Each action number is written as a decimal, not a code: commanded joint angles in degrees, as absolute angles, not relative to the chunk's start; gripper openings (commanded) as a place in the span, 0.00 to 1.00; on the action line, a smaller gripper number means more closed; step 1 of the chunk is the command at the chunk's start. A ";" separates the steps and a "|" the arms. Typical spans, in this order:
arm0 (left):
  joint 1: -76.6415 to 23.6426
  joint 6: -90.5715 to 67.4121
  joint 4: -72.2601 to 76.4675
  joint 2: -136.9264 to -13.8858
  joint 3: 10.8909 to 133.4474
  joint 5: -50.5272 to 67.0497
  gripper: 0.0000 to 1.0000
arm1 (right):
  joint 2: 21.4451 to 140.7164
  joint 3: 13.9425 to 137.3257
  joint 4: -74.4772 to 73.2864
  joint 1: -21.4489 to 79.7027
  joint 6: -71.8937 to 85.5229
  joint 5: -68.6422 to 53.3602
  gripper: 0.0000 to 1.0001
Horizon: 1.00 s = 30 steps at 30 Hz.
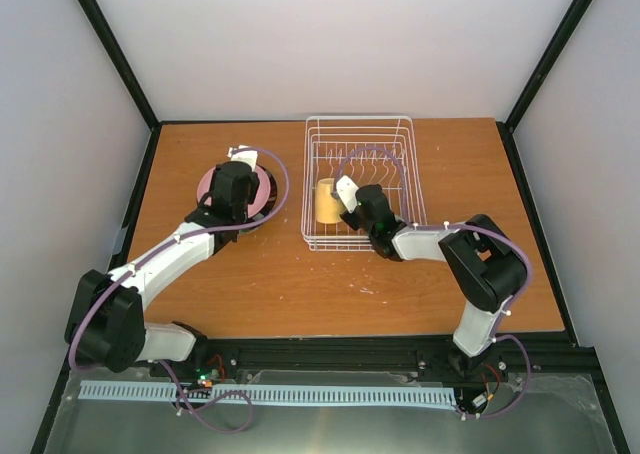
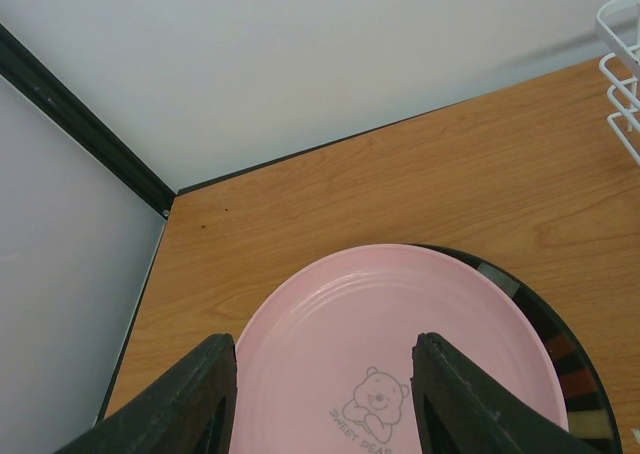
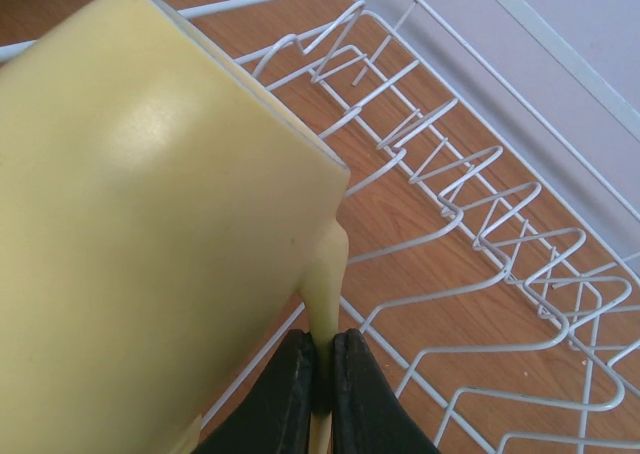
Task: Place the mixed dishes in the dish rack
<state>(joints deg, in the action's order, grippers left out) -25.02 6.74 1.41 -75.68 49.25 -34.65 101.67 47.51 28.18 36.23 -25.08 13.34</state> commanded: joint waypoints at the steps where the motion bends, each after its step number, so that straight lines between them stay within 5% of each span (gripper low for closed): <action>1: -24.41 6.86 3.59 -74.68 48.82 -34.39 0.49 | 99.76 45.66 28.35 36.47 -24.11 10.94 0.05; 30: -24.43 2.87 1.61 -73.81 51.81 -29.90 0.49 | 100.06 49.27 38.82 36.37 -38.26 10.62 0.03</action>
<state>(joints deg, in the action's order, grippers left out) -24.95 3.29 0.71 -75.31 50.39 -30.20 98.76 45.39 33.06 36.25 -36.36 13.13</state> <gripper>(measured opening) 0.488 0.033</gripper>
